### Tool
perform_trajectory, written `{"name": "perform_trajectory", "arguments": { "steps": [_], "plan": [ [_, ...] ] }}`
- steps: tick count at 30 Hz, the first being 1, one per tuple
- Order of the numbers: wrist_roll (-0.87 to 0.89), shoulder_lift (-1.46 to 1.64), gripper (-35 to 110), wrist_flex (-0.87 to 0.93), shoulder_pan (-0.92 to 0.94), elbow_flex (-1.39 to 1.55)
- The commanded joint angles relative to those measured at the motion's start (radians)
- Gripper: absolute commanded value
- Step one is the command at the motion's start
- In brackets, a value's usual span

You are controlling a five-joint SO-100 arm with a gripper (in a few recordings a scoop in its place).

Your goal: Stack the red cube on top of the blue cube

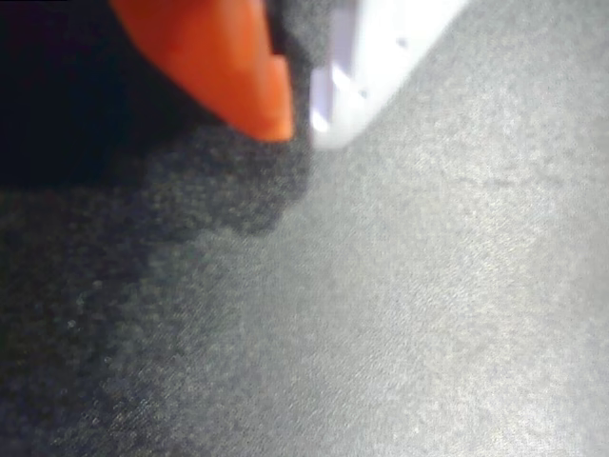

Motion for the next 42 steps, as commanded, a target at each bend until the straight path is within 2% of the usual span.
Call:
{"name": "perform_trajectory", "arguments": {
  "steps": [1,35,42],
  "plan": [
    [0.005,0.005,0,0.003,-0.002,-0.003],
    [0.012,0.005,0,-0.017,0.008,-0.003],
    [0.003,-0.046,0,0.008,-0.005,-0.144]
  ]
}}
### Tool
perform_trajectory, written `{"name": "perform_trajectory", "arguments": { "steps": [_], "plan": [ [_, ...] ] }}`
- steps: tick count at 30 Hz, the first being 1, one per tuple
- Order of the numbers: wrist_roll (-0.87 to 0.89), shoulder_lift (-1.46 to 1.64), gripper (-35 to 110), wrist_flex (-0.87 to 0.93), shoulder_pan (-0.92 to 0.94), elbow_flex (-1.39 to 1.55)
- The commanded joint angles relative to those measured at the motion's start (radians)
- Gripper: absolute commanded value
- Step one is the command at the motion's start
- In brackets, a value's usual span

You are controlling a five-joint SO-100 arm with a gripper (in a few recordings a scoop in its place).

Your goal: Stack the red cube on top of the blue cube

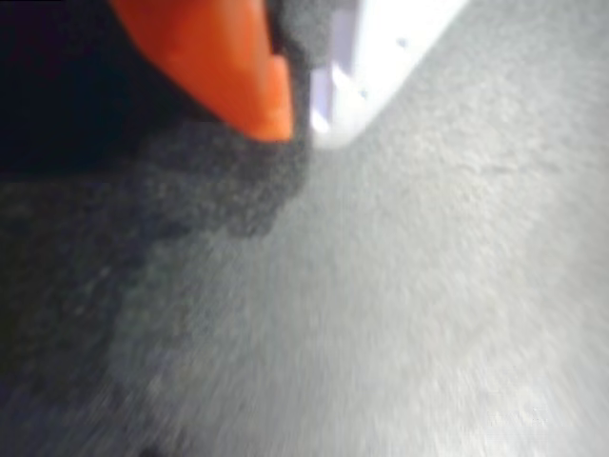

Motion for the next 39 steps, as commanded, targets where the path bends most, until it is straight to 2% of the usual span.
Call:
{"name": "perform_trajectory", "arguments": {
  "steps": [1,7,13,26,32,35,39],
  "plan": [
    [-0.005,-0.101,0,-0.003,-0.006,-0.129],
    [-0.003,-0.584,0,-0.043,0.003,-0.477],
    [0.012,-0.890,0,-0.060,0.003,-0.729],
    [0.054,-1.304,0,-0.052,0.011,-1.095],
    [-0.121,-1.358,0,-0.066,0.003,-1.141],
    [-0.153,-1.358,0,-0.054,-0.005,-1.150],
    [-0.454,-1.397,0,-0.067,0.002,-1.189]
  ]
}}
